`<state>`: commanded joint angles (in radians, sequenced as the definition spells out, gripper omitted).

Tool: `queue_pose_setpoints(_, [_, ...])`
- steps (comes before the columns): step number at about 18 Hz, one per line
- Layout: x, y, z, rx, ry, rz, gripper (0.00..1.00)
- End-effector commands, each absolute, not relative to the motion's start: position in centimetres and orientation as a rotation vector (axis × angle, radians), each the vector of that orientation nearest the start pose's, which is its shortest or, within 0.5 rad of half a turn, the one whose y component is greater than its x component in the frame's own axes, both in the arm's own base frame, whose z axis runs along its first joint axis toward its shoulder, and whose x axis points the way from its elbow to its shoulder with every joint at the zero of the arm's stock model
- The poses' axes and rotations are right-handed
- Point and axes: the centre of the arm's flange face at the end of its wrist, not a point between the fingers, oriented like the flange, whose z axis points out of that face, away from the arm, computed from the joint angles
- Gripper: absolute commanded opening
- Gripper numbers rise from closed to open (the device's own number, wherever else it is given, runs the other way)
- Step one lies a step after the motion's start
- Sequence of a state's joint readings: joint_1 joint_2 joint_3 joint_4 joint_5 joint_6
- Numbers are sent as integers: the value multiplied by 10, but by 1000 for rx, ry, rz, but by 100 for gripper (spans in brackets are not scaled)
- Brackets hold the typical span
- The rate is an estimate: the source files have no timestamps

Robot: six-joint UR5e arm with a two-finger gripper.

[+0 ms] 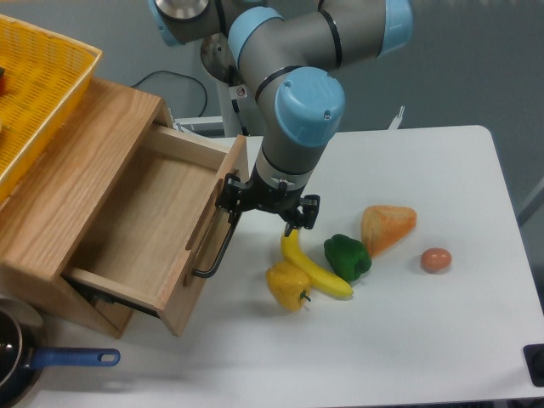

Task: Slide the top drawer open
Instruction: 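Continue pulling the drawer out to its full extension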

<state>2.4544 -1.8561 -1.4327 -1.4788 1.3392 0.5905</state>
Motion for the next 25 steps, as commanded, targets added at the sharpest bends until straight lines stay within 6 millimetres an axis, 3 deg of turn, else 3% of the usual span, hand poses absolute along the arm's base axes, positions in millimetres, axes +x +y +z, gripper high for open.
queue_pose_setpoints(25, [-402,481,407,-2962,-470,-302,100])
